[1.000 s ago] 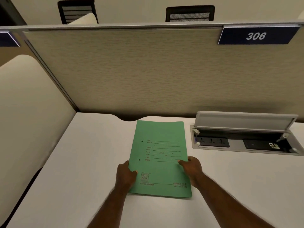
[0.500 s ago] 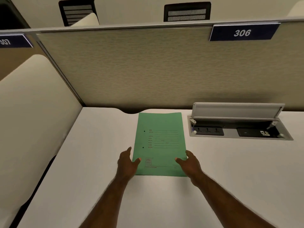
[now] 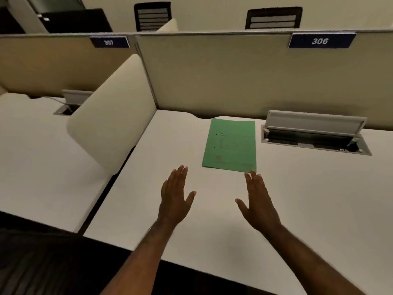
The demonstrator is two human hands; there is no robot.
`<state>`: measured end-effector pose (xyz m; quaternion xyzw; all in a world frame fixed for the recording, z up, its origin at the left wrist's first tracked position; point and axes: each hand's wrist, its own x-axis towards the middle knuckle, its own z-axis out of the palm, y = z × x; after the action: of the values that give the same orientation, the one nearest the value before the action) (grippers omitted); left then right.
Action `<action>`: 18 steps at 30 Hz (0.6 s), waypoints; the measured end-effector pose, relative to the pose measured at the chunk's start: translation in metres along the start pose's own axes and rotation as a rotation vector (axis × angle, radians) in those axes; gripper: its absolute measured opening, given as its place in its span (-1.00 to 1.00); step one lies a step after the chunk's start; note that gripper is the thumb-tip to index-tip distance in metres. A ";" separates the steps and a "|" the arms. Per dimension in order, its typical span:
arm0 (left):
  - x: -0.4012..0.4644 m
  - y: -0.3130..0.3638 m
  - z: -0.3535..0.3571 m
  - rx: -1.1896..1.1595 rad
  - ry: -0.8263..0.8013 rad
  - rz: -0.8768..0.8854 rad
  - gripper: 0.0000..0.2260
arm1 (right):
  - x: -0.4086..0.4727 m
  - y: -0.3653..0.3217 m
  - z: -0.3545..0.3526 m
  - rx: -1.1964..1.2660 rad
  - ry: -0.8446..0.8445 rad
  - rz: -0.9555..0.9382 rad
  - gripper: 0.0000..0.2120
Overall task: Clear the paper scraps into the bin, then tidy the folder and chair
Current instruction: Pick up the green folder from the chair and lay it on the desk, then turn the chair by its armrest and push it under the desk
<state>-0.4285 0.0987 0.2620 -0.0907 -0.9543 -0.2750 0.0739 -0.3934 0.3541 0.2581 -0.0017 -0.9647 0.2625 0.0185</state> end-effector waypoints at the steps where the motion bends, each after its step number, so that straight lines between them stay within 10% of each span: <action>1: -0.020 0.000 -0.008 0.003 0.010 -0.021 -0.34 | -0.015 -0.008 -0.001 0.002 0.006 -0.021 -0.21; 18: -0.414 0.000 -0.081 0.130 0.258 -0.623 -0.31 | -0.234 -0.089 0.021 0.093 -0.317 -0.561 -0.29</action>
<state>-0.0181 0.0002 0.2512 0.2455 -0.9345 -0.2319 0.1121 -0.1598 0.2637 0.2772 0.3058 -0.9054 0.2882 -0.0602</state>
